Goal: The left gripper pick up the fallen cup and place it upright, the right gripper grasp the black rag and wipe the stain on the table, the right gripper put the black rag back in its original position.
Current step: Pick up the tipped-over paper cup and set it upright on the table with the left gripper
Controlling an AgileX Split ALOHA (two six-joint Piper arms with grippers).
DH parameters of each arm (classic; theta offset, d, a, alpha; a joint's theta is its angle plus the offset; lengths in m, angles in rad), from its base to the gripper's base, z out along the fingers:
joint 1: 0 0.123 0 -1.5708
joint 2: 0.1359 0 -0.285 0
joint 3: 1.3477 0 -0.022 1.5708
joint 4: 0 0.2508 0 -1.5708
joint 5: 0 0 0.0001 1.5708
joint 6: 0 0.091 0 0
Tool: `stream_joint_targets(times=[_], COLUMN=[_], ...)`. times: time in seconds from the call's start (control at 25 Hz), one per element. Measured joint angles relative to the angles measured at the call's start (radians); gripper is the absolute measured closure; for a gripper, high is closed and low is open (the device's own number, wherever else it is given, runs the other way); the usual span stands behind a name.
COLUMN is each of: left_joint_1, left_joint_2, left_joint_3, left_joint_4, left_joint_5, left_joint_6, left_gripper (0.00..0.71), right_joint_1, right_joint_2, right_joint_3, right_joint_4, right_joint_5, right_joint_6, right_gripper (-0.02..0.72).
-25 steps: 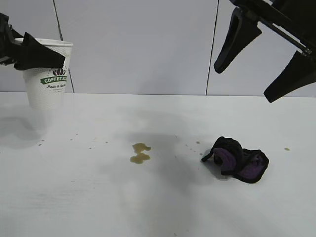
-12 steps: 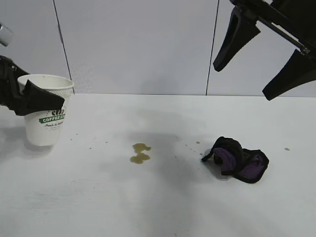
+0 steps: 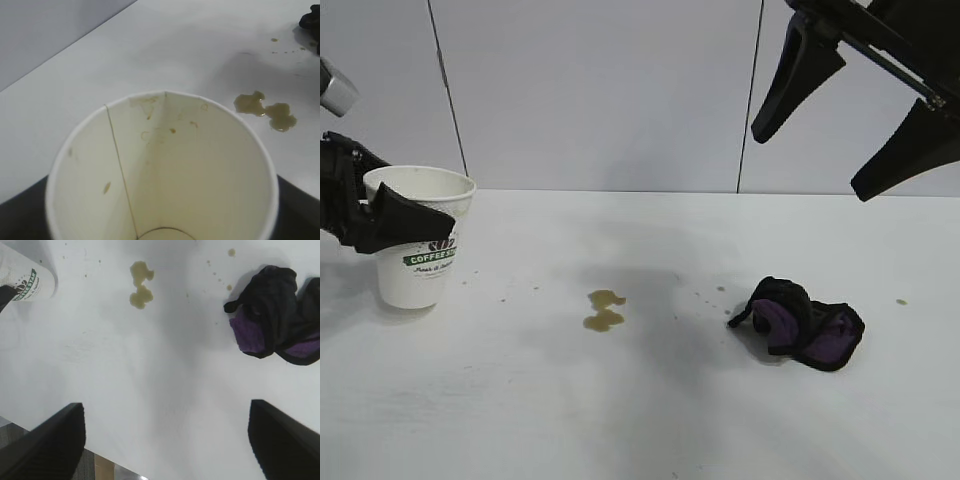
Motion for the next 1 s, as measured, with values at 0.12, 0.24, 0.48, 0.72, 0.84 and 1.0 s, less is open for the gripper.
stream_joint_targets(times=[0.12, 0.24, 0.48, 0.72, 0.84, 1.0], left_joint_1=[0.000, 0.000, 0.000, 0.000, 0.000, 0.000], left_joint_2=[0.000, 0.000, 0.000, 0.000, 0.000, 0.000], left_joint_3=[0.000, 0.000, 0.000, 0.000, 0.001, 0.002], left_joint_4=[0.000, 0.000, 0.000, 0.000, 0.000, 0.000], left_joint_5=[0.000, -0.002, -0.005, -0.005, -0.007, -0.052], left_joint_6=[0.001, 0.002, 0.012, 0.020, 0.010, -0.018], left_gripper=[0.134, 0.134, 0.134, 0.134, 0.128, 0.086], right_joint_1=[0.000, 0.000, 0.000, 0.000, 0.000, 0.000], right_joint_2=[0.000, 0.000, 0.000, 0.000, 0.000, 0.000], right_joint_3=[0.000, 0.000, 0.000, 0.000, 0.000, 0.000], right_joint_4=[0.000, 0.000, 0.001, 0.001, 0.001, 0.001], right_joint_5=[0.000, -0.001, -0.009, -0.013, -0.013, -0.015], right_joint_6=[0.000, 0.000, 0.000, 0.000, 0.000, 0.000], right_gripper=[0.094, 0.094, 0.094, 0.094, 0.094, 0.094])
